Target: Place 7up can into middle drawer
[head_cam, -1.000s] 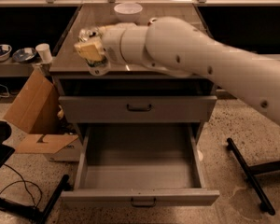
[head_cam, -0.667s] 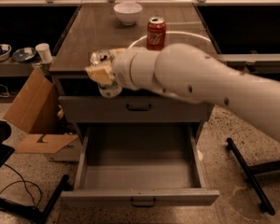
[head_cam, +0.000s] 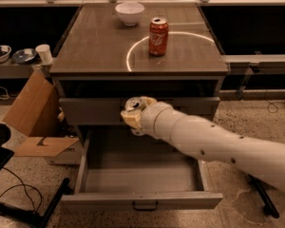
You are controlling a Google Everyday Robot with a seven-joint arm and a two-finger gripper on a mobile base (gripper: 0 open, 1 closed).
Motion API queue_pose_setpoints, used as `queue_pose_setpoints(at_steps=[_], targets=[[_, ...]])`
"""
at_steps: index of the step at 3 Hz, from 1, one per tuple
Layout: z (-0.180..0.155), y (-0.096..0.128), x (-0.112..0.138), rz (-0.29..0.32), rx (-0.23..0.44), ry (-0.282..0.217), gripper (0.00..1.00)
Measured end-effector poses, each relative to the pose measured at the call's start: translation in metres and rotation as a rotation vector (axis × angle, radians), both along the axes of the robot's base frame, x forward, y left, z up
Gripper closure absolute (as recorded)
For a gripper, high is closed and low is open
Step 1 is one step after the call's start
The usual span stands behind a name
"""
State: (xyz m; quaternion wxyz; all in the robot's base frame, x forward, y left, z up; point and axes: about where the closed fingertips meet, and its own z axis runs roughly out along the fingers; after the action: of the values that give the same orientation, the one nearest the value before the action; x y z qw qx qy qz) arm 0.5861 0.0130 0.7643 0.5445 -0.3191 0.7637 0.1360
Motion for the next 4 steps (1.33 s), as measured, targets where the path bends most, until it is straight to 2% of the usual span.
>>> queue_pose_setpoints(at_steps=[1,2,3,4], targets=[[-0.04,-0.004,0.012,-0.052,0.059,0.01,1.0],[-0.04,-0.005,0.012,-0.053,0.06,0.011,1.0],[-0.063,0.005,0.012,-0.048,0.098,0.061,1.0],[-0.116,0.016,0.003,-0.044,0.171,0.126,1.0]])
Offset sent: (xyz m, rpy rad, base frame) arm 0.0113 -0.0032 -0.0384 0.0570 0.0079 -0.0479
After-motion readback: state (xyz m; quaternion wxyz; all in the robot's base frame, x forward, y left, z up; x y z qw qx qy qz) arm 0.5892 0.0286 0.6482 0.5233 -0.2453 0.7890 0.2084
